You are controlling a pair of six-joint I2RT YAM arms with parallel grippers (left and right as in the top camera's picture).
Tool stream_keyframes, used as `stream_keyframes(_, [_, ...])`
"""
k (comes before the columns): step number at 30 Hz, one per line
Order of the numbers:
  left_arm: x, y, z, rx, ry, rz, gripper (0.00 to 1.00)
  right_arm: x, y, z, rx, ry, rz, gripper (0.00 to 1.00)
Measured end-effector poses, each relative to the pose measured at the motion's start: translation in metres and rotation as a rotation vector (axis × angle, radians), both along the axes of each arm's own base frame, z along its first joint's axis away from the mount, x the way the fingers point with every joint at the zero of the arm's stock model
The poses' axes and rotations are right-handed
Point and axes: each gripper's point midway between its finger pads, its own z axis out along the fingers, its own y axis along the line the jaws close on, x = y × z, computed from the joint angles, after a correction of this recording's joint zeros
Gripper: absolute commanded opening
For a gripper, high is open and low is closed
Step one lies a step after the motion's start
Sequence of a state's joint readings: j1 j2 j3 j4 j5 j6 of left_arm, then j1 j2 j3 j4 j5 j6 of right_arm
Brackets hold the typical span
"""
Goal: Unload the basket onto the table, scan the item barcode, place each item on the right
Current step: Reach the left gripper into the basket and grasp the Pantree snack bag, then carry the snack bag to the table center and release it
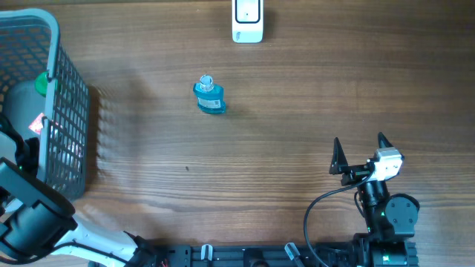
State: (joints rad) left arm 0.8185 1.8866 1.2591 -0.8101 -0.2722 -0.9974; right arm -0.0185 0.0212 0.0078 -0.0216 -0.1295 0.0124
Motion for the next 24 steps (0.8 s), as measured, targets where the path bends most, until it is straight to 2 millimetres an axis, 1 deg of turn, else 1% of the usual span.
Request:
stream_keyframes(1, [0.002, -0.001, 0.0, -0.009, -0.01, -0.002, 0.26, 0.0, 0.0, 0.0, 0.0, 0.0, 0.0, 1.0])
stream_keyframes(2, [0.006, -0.003, 0.0, -0.019, -0.03, -0.006, 0.25, 0.0, 0.0, 0.0, 0.0, 0.0, 0.0, 1.0])
stream_keyframes(3, [0.01, -0.004, 0.002, -0.03, -0.051, -0.009, 0.27, 0.0, 0.0, 0.0, 0.0, 0.0, 0.0, 1.0])
stream_keyframes(5, [0.014, -0.005, 0.011, -0.028, -0.083, -0.012, 0.3, 0.0, 0.0, 0.0, 0.0, 0.0, 0.0, 1.0])
stream_keyframes(6, [0.016, -0.005, 0.018, -0.023, -0.101, -0.014, 0.31, 0.0, 0.0, 0.0, 0.0, 0.0, 0.0, 1.0])
stream_keyframes(7, [0.019, -0.006, 0.034, -0.005, -0.136, -0.019, 0.32, 0.0, 0.0, 0.0, 0.0, 0.0, 0.0, 1.0])
stream_keyframes(8, [0.021, -0.005, 0.045, 0.013, -0.16, -0.021, 0.33, 0.0, 0.0, 0.0, 0.0, 0.0, 0.0, 1.0])
stream_keyframes(9, [0.022, -0.005, 0.061, 0.041, -0.192, -0.024, 0.35, 0.0, 0.0, 0.0, 0.0, 0.0, 0.0, 1.0])
stream_keyframes(13, [0.021, -0.009, 0.134, 0.184, -0.336, -0.039, 0.35, 0.0, 0.0, 0.0, 0.0, 0.0, 0.0, 1.0])
stream_keyframes(14, [0.018, -0.013, 0.161, 0.236, -0.389, -0.045, 0.35, 0.0, 0.0, 0.0, 0.0, 0.0, 0.0, 1.0])
stream_keyframes(16, [0.012, -0.023, 0.203, 0.315, -0.484, -0.06, 0.37, 0.0, 0.0, 0.0, 0.0, 0.0, 0.0, 1.0])
stream_keyframes(17, [0.004, -0.038, 0.247, 0.403, -0.592, -0.081, 0.39, 0.0, 0.0, 0.0, 0.0, 0.0, 0.0, 1.0])
stream_keyframes(18, [0.0, -0.046, 0.268, 0.446, -0.649, -0.092, 0.4, 0.0, 0.0, 0.0, 0.0, 0.0, 0.0, 1.0])
stream_keyframes(19, [-0.007, -0.058, 0.295, 0.499, -0.727, -0.109, 0.4, 0.0, 0.0, 0.0, 0.0, 0.0, 0.0, 1.0])
stream_keyframes(20, [-0.015, -0.079, 0.325, 0.546, -0.832, -0.132, 0.4, 0.0, 0.0, 0.0, 0.0, 0.0, 0.0, 1.0])
stream_keyframes(22, [-0.024, -0.11, 0.366, 0.595, -0.997, -0.179, 0.38, 0.0, 0.0, 0.0, 0.0, 0.0, 0.0, 1.0])
stream_keyframes(23, [-0.024, -0.121, 0.38, 0.6, -1.067, -0.204, 0.37, 0.0, 0.0, 0.0, 0.0, 0.0, 0.0, 1.0])
stream_keyframes(24, [-0.02, -0.139, 0.396, 0.582, -1.163, -0.26, 0.36, 0.0, 0.0, 0.0, 0.0, 0.0, 0.0, 1.0])
